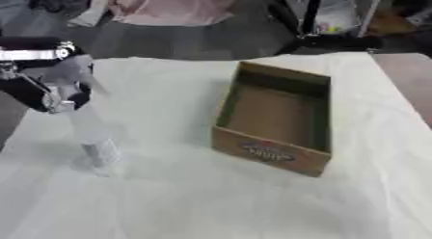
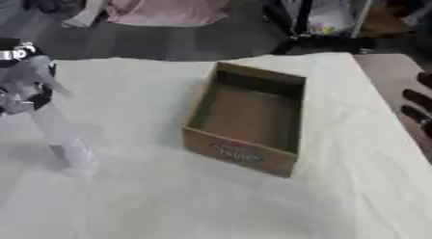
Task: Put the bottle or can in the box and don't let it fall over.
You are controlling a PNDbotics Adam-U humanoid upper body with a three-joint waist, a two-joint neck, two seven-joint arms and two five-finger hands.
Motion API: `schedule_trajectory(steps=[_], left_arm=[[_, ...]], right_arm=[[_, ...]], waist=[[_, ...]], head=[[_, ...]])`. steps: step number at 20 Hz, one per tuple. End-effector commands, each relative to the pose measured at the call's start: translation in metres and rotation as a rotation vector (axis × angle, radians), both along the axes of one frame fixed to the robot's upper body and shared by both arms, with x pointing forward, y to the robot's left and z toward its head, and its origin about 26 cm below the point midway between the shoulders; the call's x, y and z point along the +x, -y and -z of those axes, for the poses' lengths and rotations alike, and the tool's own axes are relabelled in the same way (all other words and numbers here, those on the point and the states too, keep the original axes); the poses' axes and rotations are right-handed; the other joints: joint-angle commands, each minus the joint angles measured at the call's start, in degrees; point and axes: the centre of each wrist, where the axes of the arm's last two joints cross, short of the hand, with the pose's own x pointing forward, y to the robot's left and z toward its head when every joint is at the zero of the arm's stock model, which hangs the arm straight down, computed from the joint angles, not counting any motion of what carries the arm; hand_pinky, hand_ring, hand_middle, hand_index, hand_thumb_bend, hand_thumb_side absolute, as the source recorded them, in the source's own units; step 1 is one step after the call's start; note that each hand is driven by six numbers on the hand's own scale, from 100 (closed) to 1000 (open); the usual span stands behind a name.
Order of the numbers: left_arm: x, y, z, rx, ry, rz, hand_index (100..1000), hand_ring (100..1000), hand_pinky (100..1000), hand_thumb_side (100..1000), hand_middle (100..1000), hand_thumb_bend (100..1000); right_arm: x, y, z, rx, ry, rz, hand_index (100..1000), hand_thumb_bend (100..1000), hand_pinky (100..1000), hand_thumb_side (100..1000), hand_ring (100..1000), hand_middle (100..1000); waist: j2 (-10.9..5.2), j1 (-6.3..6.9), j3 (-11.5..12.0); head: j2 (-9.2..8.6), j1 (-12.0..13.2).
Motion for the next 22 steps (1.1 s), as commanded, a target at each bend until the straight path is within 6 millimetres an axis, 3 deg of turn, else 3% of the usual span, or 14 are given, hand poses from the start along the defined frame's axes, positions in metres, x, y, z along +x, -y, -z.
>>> schedule_trajectory(steps=[1,10,15,22], left_arm=[[-0.0019,-0.0061,-0.0126,0.130,0.009,0.142,437,308,100,100,356,100],[-0.0018,-0.0077,-0.0153,0.099,0.009,0.136,314,201,100,100,228,100],[-0.0014,-0.0081,-0.0152,0.069,0.001,0.137,200,119,100,100,108,202],[-0.0011,-0.0078,-0.0160,0.058,-0.001,0.137,156,100,100,100,100,314]], right_arm=[[-0.0007,0.0033,-0.0070,-0.021,0.019,0.003,948,210,965,537,961,1000],[-0.0006,0.0034,-0.0074,-0.020,0.020,0.002,949,205,965,541,960,1000],[-0.0007,0.0039,-0.0070,-0.016,0.018,0.007,949,204,965,542,958,1000],[-0.0008,0.0044,-0.0071,-0.012,0.017,0.011,949,199,966,545,957,1000]], waist=[[-0.54,-0.16,-0.04],[-0.52,-0.17,-0.14],[-0.48,-0.17,-0.20],[-0.46,-0.14,-0.26]], head=[[-0.76,0.00],[-0.91,0.03],[-0.92,0.06],[-0.98,0.18]])
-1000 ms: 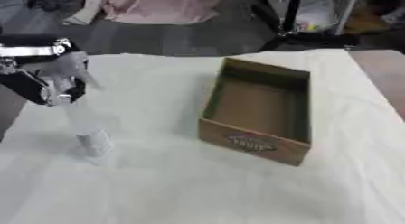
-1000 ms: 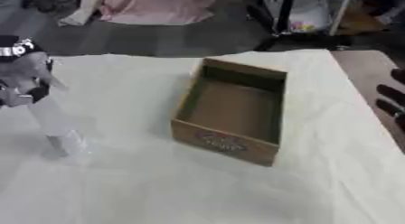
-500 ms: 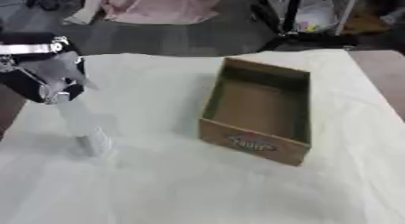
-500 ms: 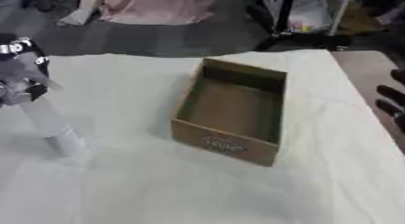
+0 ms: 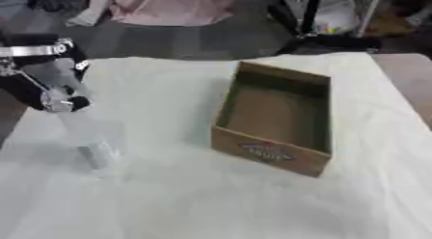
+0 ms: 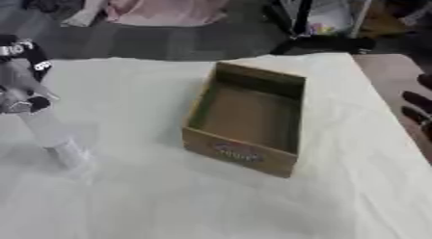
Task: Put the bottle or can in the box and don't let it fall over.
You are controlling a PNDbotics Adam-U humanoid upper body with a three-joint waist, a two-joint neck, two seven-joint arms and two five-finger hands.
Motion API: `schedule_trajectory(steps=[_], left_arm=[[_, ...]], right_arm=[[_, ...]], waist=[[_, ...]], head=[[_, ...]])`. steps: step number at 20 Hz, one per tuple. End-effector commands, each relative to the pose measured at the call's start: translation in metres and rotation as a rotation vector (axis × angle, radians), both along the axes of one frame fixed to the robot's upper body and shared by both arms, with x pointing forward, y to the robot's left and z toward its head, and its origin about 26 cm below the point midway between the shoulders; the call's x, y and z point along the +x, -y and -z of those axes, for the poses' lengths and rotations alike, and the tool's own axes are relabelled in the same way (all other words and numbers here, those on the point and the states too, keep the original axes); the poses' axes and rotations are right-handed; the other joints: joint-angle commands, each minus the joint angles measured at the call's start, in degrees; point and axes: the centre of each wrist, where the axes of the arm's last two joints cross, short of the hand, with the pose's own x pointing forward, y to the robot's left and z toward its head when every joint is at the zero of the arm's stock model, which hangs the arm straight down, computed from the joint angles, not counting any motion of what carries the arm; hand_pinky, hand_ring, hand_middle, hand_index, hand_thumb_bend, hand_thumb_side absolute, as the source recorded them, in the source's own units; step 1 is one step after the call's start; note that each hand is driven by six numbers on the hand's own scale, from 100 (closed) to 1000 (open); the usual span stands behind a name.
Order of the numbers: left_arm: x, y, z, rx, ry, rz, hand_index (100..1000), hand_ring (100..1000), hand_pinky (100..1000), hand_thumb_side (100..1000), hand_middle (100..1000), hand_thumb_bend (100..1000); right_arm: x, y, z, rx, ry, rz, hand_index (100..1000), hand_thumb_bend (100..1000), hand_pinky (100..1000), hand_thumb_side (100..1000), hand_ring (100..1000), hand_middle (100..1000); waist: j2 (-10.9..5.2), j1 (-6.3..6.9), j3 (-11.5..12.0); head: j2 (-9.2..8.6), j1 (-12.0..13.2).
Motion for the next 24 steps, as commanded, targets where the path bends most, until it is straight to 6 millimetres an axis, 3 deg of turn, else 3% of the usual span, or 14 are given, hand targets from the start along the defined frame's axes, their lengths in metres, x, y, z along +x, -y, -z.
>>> schedule_trajectory(steps=[1,10,24], left_arm=[[-0.002,-0.005,-0.015,0.117,0.022,0.133,156,100,100,100,100,318],[-0.003,-0.003,-0.014,0.117,0.029,0.153,145,100,100,100,100,371],[-0.003,-0.005,-0.030,0.039,0.009,0.083,193,100,100,100,112,264]], right_arm=[[0.000,0.003,-0.007,-0.012,0.016,0.005,949,198,966,545,957,1000],[-0.001,0.003,-0.006,-0.002,0.009,0.004,949,194,967,548,954,1000],[-0.001,0.003,-0.005,0.003,0.001,0.001,949,172,967,563,951,1000]], waist=[[-0.58,0.00,-0.06],[-0.53,-0.05,-0.10],[-0.79,0.02,-0.05]], head=[[-0.56,0.11],[-0.64,0.20],[-0.47,0.13]])
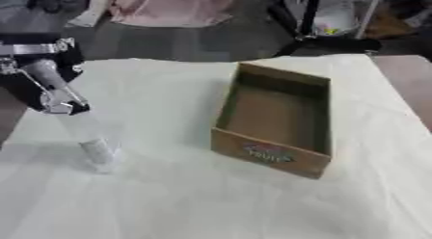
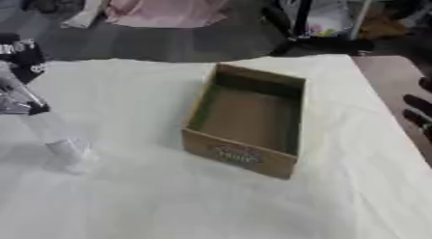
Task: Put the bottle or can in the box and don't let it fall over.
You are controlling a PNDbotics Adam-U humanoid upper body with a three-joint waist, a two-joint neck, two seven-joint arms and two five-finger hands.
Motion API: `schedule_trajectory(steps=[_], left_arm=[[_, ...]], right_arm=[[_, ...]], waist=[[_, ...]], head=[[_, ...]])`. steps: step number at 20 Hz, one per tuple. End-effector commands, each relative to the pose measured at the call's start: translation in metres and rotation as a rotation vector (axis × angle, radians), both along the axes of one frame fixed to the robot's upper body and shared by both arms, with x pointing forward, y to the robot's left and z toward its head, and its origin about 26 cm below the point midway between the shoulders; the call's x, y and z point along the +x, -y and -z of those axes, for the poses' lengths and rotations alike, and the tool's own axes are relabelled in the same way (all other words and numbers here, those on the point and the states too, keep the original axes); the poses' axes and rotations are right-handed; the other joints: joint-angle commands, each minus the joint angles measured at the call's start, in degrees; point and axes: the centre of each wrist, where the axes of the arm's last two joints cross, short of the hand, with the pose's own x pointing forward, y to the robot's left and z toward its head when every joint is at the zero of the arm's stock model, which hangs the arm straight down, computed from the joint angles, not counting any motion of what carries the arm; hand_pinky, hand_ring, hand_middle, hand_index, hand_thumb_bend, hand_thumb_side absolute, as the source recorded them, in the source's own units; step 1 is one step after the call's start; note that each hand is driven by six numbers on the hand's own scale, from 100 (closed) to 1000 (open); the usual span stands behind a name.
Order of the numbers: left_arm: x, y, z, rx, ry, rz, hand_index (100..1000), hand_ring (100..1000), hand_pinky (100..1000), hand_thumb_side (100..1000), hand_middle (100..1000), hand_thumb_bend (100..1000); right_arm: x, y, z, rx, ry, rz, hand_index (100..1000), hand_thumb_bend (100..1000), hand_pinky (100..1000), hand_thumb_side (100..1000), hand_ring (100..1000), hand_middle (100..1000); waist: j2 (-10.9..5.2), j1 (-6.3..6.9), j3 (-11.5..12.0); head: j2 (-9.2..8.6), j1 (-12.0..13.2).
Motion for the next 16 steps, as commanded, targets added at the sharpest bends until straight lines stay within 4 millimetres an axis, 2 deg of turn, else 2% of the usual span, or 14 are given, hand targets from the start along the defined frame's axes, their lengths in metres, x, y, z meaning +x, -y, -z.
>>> schedule_trajectory(steps=[1,3,4,5,8,9,10,16], left_arm=[[-0.0038,-0.0061,-0.0205,0.064,0.031,0.080,197,100,100,100,123,245],[-0.0040,-0.0057,-0.0215,0.059,0.028,0.073,208,100,100,100,155,169],[-0.0042,-0.0054,-0.0223,0.058,0.030,0.069,229,100,100,100,180,102],[-0.0045,-0.0048,-0.0233,0.060,0.037,0.067,231,100,100,100,184,100],[-0.0048,-0.0035,-0.0235,0.067,0.052,0.064,231,100,100,100,184,100],[-0.0048,-0.0037,-0.0242,0.064,0.059,0.059,187,100,100,100,106,185],[-0.0046,-0.0036,-0.0245,0.061,0.067,0.054,177,100,100,100,100,216],[-0.0047,0.0011,-0.0273,0.032,0.110,0.058,162,100,100,100,100,237]], right_arm=[[-0.0002,0.0028,-0.0061,-0.005,0.012,0.000,949,169,967,565,948,1000],[-0.0002,0.0029,-0.0062,-0.004,0.012,-0.001,948,165,966,566,943,999],[-0.0003,0.0030,-0.0063,-0.003,0.011,-0.001,948,165,966,565,943,998],[-0.0003,0.0031,-0.0063,-0.003,0.011,-0.002,948,165,966,565,943,998],[-0.0002,0.0031,-0.0063,-0.002,0.010,-0.003,948,164,966,565,943,998],[-0.0001,0.0031,-0.0063,-0.002,0.009,-0.004,948,160,966,567,944,997],[0.0000,0.0031,-0.0064,-0.001,0.009,-0.004,948,159,967,568,944,996],[0.0001,0.0034,-0.0066,0.003,0.006,-0.004,947,155,967,570,943,995]], waist=[[-0.83,0.09,0.02],[-0.85,0.10,-0.02],[-0.86,0.11,-0.03],[-0.86,0.12,-0.05],[-0.86,0.14,-0.08],[-0.86,0.17,-0.08],[-0.86,0.18,-0.09],[-0.97,0.22,-0.18]], head=[[-0.53,0.07],[-0.57,0.06],[-0.57,0.07],[-0.54,0.09],[-0.52,0.12],[-0.53,0.12],[-0.55,0.12],[-0.45,0.17]])
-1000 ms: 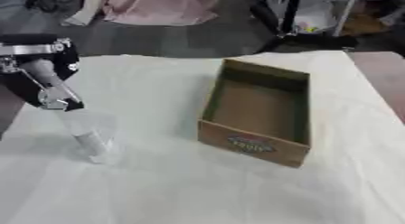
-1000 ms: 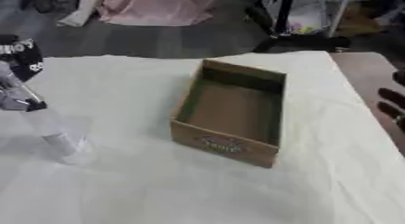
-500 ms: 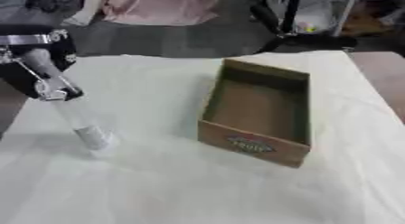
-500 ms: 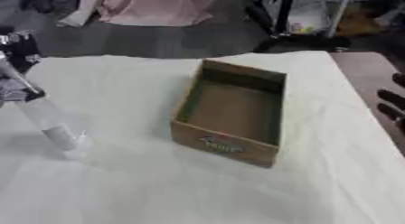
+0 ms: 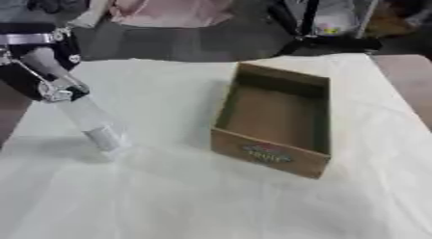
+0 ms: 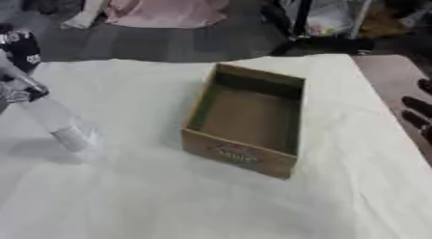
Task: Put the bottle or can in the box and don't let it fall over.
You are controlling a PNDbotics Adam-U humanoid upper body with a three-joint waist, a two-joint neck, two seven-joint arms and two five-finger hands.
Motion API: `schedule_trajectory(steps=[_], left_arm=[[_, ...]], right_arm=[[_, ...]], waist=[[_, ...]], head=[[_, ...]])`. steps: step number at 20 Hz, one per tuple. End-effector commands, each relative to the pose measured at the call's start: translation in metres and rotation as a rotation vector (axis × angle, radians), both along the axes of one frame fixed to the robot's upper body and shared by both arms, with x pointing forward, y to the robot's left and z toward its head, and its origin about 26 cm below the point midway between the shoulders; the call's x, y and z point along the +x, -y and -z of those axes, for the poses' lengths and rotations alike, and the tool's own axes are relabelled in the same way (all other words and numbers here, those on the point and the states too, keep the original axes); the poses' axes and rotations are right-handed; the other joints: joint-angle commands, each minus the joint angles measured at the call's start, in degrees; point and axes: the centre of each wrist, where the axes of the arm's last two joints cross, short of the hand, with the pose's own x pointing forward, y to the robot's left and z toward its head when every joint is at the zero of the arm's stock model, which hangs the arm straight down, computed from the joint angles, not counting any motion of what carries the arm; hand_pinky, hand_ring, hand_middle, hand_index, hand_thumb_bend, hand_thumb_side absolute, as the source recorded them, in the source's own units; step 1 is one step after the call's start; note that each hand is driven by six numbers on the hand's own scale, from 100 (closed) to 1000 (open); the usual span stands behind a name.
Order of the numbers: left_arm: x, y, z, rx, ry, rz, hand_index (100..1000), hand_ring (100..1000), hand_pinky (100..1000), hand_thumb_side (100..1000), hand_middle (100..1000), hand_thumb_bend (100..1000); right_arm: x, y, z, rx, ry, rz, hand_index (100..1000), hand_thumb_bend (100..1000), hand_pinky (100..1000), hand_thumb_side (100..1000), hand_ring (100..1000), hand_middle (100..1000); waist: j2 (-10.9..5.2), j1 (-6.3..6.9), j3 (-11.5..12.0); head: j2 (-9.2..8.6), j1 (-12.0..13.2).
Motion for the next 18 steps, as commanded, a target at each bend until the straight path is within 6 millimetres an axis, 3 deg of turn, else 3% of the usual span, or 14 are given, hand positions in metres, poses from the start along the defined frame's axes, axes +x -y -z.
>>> schedule_trajectory(steps=[1,10,18], left_arm=[[-0.005,0.002,-0.020,0.034,0.063,0.057,162,100,100,100,100,237],[-0.009,0.013,-0.039,0.029,0.108,0.094,156,100,100,100,100,276],[-0.013,0.041,-0.062,0.008,0.151,0.185,156,100,100,100,100,280]], right_arm=[[0.000,0.003,-0.008,-0.010,0.018,0.002,947,155,967,570,943,995],[0.000,0.004,-0.008,-0.009,0.015,-0.001,947,153,967,569,942,994],[0.000,0.006,-0.011,-0.006,0.015,-0.004,947,155,966,564,940,992]], waist=[[-0.99,0.03,-0.11],[-1.65,0.38,-0.36],[-2.73,0.93,-0.91]], head=[[-0.43,0.17],[0.13,0.24],[1.50,0.59]])
